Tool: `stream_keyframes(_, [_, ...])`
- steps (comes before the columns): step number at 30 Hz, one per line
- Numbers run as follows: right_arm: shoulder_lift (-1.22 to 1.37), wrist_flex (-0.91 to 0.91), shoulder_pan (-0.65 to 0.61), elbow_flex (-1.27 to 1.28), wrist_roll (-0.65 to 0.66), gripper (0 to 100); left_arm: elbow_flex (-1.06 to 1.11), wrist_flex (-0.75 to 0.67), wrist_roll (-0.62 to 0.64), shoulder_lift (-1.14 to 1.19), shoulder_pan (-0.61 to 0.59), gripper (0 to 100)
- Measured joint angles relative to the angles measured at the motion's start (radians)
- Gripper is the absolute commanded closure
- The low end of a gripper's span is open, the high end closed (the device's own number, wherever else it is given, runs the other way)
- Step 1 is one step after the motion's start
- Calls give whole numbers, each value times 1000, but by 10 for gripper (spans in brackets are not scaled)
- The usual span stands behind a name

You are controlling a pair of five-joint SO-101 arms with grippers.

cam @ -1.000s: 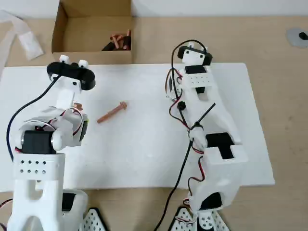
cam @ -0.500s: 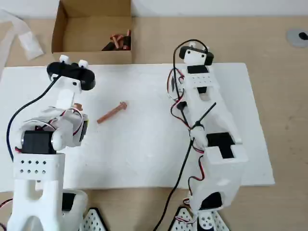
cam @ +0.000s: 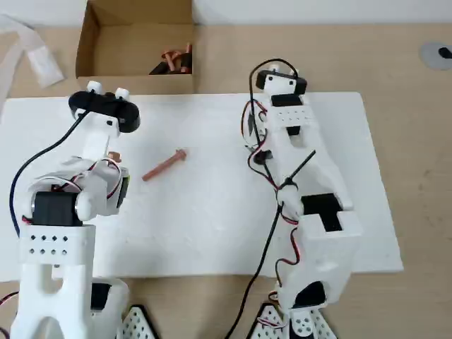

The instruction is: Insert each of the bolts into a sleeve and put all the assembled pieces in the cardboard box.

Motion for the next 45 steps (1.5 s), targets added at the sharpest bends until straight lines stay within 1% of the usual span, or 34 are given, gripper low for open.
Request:
stream_keyframes(2, [2,69,-18,-48,3,989,-35,23,8,0,0,991])
stream_keyframes(6, [-55,218,-71,-183,3,989,-167,41,141,-25,0,991])
stream_keyframes(9, [-158,301,-107,-281,18,989,-244,41,230,-95,0,992])
stream_keyframes(13, [-328,419,-155,-342,81,989,-276,41,292,-226,0,994])
stream_keyframes(18, [-583,522,-227,-315,140,989,-281,41,339,-420,0,994])
stream_keyframes(21, [-756,531,-301,-176,152,989,-241,28,373,-540,0,994])
stream_keyframes(23, [-873,528,-362,-51,153,989,-161,-28,385,-598,0,994])
stream_keyframes(26, [-1057,450,-436,167,153,989,8,-167,388,-677,0,994])
stream_keyframes(29, [-1232,308,-463,379,163,989,198,-334,388,-755,0,994])
stream_keyframes(33, [-1416,54,-470,687,265,989,434,-572,388,-827,0,994])
stream_keyframes(36, [-1510,-167,-473,921,322,989,552,-712,388,-853,0,994])
stream_keyframes(38, [-1562,-318,-488,1065,348,989,592,-770,388,-855,0,993])
stream_keyframes(41, [-1634,-540,-526,1244,359,989,603,-812,388,-856,12,993])
stream_keyframes(45, [-1723,-824,-568,1416,365,989,606,-822,388,-856,87,992])
